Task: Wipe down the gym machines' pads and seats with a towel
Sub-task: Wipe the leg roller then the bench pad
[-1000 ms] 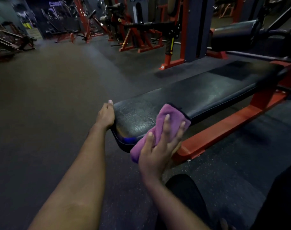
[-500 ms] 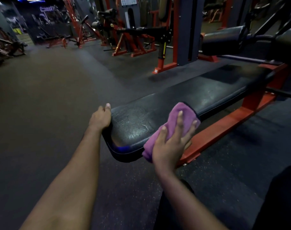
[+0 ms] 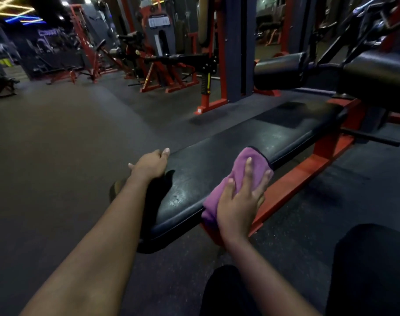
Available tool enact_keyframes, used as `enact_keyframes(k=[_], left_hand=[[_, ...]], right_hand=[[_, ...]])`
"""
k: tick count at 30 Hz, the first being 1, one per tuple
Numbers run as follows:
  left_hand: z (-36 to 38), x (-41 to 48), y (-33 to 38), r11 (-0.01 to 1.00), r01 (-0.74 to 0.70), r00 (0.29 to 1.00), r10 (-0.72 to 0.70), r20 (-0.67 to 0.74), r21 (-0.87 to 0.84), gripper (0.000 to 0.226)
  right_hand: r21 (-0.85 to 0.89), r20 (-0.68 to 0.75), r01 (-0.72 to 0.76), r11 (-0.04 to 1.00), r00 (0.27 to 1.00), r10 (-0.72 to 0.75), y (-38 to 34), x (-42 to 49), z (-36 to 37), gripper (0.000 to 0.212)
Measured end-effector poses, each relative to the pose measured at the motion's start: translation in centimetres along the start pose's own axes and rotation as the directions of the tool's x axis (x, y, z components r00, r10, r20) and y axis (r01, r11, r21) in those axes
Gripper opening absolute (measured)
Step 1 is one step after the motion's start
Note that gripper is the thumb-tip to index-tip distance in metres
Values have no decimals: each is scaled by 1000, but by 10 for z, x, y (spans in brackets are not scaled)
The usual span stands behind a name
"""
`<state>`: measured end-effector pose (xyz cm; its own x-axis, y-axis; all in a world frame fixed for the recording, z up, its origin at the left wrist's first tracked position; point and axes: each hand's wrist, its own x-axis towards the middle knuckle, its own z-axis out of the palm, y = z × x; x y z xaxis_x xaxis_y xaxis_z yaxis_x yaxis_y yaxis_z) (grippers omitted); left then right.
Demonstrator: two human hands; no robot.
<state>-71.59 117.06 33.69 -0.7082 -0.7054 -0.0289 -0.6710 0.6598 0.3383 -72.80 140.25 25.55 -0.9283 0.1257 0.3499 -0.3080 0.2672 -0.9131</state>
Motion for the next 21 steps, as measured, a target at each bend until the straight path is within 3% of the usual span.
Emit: enact_keyframes(k=[3,8,10,14,18,21], left_hand=[[9,10,28,999,-32,999,31,24,33,65],[24,31,62,996,-63,997,61,40,58,67],[31,47,74,995,-90,995,88,35,53,70],[44,75,101,995,-98,993,97,61,18,74],[52,101,129,995,-83,992,78,96,46,79],[58,116,143,994,-93,991,87,100,57,80]], right_hand=[[-32,33,11,999,999,-10,16,39,-6,63],[-7,-52,-235,972,971,235,28,129,-18,60],[-11,-95,-184,983,979,182,24,121,-15,60],[4,-50,-35,999,998,35,33,83,-7,64],[3,-77,-112,994,991,112,55,154,-18,61],[55,-105,-244,968,963,249,65,202,-25,60]])
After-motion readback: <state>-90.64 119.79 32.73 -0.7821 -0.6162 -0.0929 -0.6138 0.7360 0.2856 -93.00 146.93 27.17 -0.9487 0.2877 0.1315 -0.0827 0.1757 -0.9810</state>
